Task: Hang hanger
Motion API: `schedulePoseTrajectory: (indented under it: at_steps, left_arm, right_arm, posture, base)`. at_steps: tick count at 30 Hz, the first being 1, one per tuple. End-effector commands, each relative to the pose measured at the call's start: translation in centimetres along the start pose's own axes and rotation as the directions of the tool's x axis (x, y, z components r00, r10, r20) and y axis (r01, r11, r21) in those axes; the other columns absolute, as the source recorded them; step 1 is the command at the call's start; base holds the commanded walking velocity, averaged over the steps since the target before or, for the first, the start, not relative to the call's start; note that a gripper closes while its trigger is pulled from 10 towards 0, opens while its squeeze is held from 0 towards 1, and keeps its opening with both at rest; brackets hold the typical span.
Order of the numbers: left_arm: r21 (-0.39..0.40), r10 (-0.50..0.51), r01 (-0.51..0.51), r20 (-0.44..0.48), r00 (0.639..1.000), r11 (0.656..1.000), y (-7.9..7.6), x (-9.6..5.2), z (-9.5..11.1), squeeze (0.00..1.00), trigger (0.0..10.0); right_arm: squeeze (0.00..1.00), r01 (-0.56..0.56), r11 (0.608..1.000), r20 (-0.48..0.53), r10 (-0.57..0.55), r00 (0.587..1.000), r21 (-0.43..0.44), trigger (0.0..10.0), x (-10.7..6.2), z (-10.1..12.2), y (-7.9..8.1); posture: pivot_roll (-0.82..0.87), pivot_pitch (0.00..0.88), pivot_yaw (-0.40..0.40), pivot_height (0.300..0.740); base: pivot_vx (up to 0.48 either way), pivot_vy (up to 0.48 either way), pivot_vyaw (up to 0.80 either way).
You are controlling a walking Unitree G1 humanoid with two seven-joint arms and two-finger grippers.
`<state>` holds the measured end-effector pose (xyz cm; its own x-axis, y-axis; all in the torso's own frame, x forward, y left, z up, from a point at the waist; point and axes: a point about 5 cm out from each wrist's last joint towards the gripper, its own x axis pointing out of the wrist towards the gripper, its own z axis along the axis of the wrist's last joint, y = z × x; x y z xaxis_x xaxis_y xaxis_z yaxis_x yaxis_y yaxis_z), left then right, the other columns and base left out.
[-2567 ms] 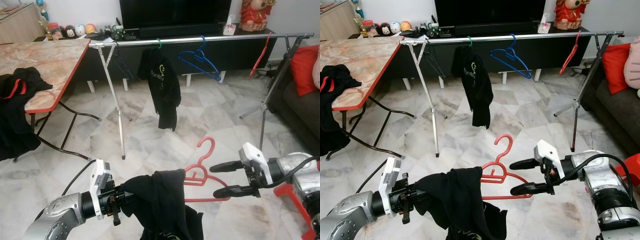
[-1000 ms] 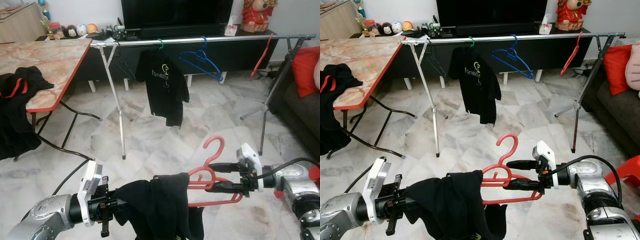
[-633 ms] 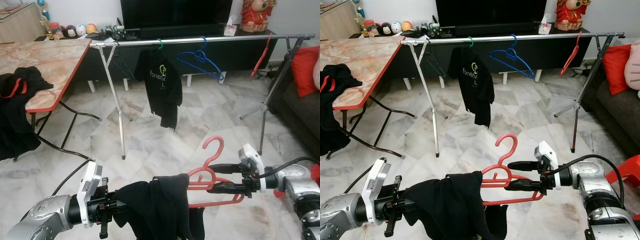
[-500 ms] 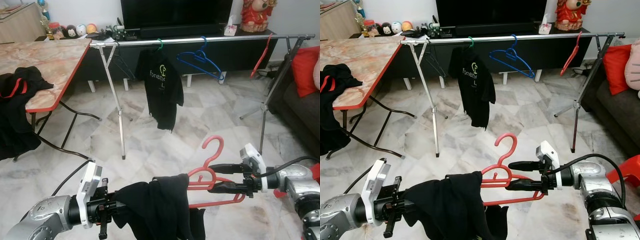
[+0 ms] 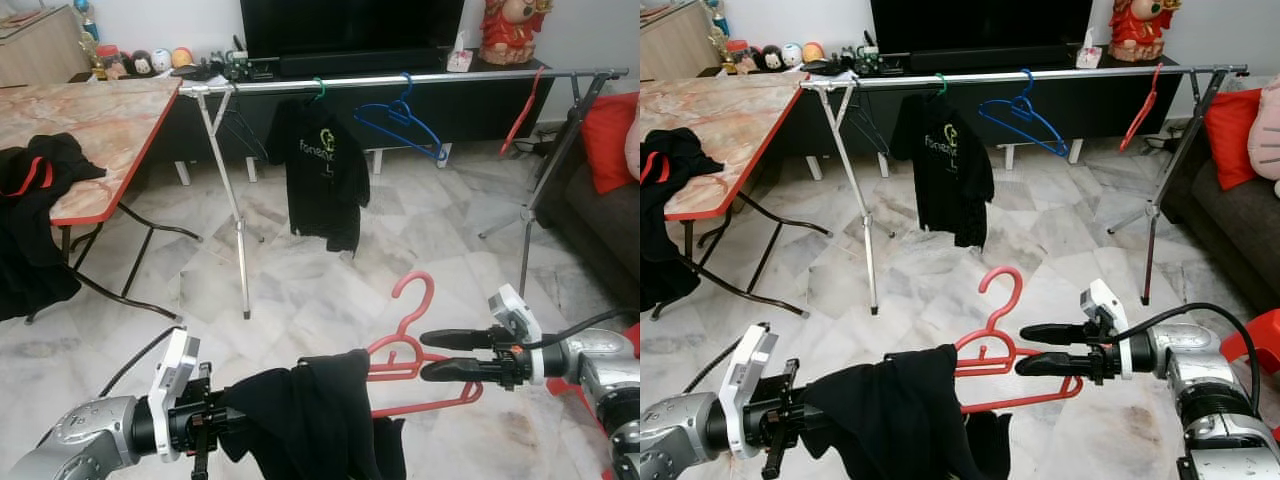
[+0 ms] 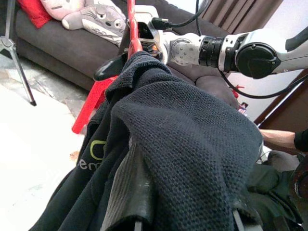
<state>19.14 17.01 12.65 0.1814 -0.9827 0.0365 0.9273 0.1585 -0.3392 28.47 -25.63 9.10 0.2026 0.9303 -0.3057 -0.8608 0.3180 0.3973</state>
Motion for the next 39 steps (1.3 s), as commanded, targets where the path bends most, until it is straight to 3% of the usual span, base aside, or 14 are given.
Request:
schedulePoseTrajectory:
  at_steps: [1, 25, 31, 36, 39]
  left_arm:
    - [-0.002, -0.038, 0.038, -0.014, 0.999, 0.999, -0.1, 0.1, 0.0, 0.0, 10.0]
    - [0.011, -0.06, 0.061, -0.013, 0.998, 0.998, 0.1, 0.6, 0.2, 0.0, 10.0]
    - [0.008, -0.032, 0.032, -0.004, 0.999, 0.999, 0.8, 0.6, 0.6, 0.0, 10.0]
    - [0.075, 0.034, -0.03, -0.056, 0.998, 0.997, 1.7, 0.7, 0.4, 0.0, 10.0]
    - [0.067, 0.027, -0.023, -0.062, 0.998, 0.997, 1.7, 0.7, 0.3, 0.0, 10.0]
  right_arm:
    - [0.0, -0.021, 0.999, -0.018, 0.02, 1.0, -0.028, 0.0, 0.4, 0.0, 0.2]
    - [0.0, -0.058, 0.998, -0.04, 0.057, 0.998, -0.01, 0.0, 1.5, -1.1, 0.5]
    - [0.0, -0.065, 0.998, -0.033, 0.065, 0.997, -0.01, 0.0, 1.7, -1.2, 0.6]
    - [0.0, -0.077, 0.997, -0.026, 0.077, 0.997, -0.013, 0.0, 2.0, -1.2, 0.7]
    - [0.0, -0.08, 0.997, -0.024, 0.079, 0.997, -0.014, 0.0, 2.1, -1.2, 0.7]
  posture:
    - [-0.08, 0.0, 0.009, 0.74]
    - [-0.08, 0.0, 0.016, 0.74]
    - [-0.08, 0.0, 0.017, 0.74]
    - [-0.08, 0.0, 0.019, 0.74]
    - [-0.07, 0.0, 0.019, 0.74]
  base:
    - [0.0, 0.0, 0.0]
    - [0.0, 0.0, 0.0]
    - [0.0, 0.0, 0.0]
    - [0.0, 0.0, 0.0]
    - [0.0, 0.0, 0.0]
